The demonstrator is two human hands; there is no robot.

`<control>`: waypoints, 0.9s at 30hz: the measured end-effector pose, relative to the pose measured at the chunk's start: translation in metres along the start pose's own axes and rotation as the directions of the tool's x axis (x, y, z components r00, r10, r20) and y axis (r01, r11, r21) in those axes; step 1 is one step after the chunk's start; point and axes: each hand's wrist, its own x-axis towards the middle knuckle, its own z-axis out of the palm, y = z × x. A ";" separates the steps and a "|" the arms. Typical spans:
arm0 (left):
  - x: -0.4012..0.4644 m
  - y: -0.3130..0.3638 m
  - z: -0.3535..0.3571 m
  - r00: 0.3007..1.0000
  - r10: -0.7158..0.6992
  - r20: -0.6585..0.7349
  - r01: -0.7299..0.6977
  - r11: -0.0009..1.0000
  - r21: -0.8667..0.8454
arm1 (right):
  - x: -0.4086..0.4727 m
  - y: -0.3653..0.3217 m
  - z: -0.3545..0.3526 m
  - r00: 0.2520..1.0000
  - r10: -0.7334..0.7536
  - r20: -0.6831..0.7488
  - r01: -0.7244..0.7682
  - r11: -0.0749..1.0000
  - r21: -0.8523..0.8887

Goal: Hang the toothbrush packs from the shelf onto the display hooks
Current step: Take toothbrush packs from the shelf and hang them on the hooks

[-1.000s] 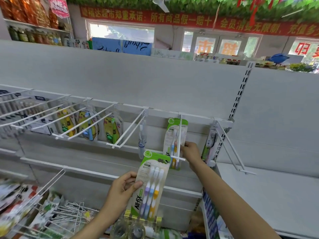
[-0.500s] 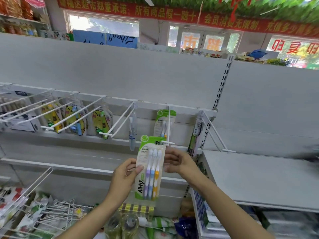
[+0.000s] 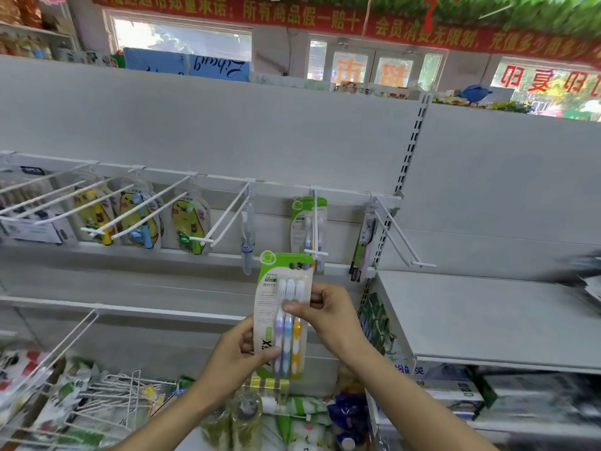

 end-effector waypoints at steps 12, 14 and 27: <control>0.018 0.009 0.004 1.000 0.021 0.003 -0.021 1.000 -0.019 | 0.012 -0.008 -0.005 0.999 -0.019 -0.050 0.019 1.000 -0.003; 0.022 0.010 0.007 1.000 0.024 0.008 -0.024 1.000 -0.020 | 0.013 -0.006 -0.007 0.998 -0.019 -0.053 0.019 1.000 -0.007; 0.070 -0.004 0.011 1.000 -0.016 -0.018 0.019 0.988 0.154 | 0.042 0.010 -0.033 0.983 0.009 -0.184 -0.012 1.000 -0.012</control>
